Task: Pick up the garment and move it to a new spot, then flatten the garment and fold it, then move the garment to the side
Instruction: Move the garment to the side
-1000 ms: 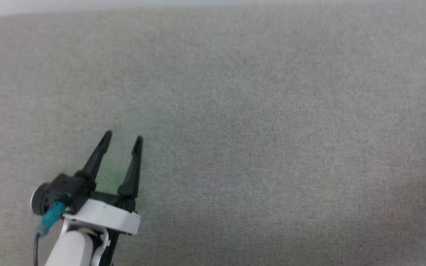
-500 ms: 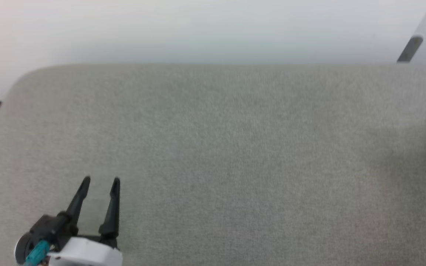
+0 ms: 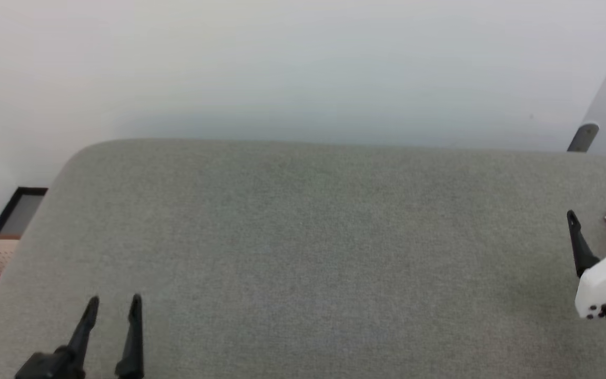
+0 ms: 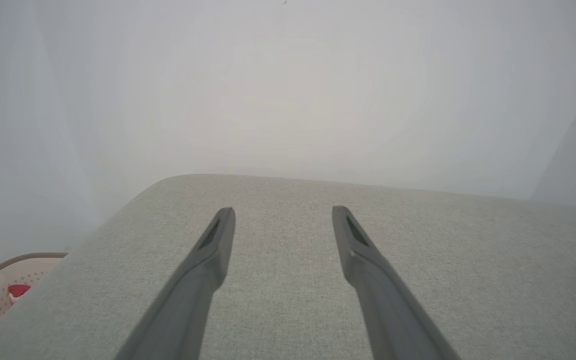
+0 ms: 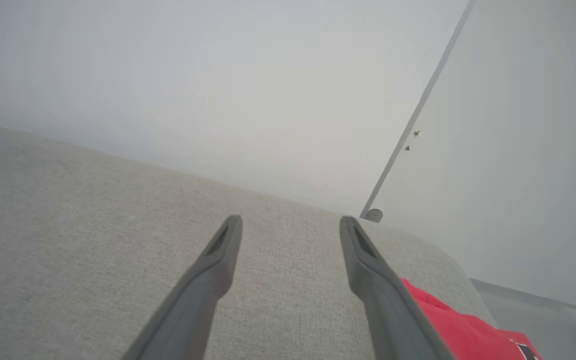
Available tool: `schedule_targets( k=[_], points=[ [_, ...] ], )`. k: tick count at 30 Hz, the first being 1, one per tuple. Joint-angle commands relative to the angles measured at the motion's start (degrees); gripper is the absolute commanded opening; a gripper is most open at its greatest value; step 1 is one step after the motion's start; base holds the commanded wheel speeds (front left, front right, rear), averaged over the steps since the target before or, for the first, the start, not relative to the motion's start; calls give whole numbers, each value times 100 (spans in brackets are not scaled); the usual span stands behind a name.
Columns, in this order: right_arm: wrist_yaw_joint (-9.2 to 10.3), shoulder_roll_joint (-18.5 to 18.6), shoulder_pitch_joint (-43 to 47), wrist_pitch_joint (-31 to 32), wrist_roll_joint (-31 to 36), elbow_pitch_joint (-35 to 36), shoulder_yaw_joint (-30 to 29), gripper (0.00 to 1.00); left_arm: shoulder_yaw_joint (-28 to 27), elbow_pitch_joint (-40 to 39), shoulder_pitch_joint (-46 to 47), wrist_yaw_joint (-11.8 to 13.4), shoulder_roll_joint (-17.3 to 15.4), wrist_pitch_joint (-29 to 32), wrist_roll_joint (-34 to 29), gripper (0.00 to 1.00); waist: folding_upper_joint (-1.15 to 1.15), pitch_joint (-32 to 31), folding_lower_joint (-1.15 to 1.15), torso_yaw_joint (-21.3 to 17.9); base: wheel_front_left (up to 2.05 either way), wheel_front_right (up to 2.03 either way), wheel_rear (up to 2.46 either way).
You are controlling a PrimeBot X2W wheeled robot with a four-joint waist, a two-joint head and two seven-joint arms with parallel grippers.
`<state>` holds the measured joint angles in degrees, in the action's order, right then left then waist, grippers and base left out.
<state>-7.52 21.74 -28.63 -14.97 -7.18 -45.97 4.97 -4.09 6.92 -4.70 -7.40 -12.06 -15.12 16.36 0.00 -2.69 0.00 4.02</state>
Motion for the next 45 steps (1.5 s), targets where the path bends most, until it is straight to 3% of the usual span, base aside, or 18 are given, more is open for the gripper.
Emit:
schedule_targets(
  k=[1,17,30,45],
  points=[
    [7,-70,232,-24,-60,192,-114,100,-67,-30,-120,-2,28,4,-57,100,0,-122,0,71,0,0,0],
    [7,-1053,2358,-25,221,2328,-756,100,-332,63,-603,-8,-44,4,-91,100,0,-293,0,42,0,0,0],
    [6,-1574,3389,-25,340,3166,-838,100,-171,101,-758,-10,-188,4,-73,100,0,-340,0,-66,0,0,0],
    [7,-1836,4023,-25,444,3757,-756,100,-84,107,-733,-11,-234,4,3,100,0,-360,0,-150,0,0,0]
  ],
)
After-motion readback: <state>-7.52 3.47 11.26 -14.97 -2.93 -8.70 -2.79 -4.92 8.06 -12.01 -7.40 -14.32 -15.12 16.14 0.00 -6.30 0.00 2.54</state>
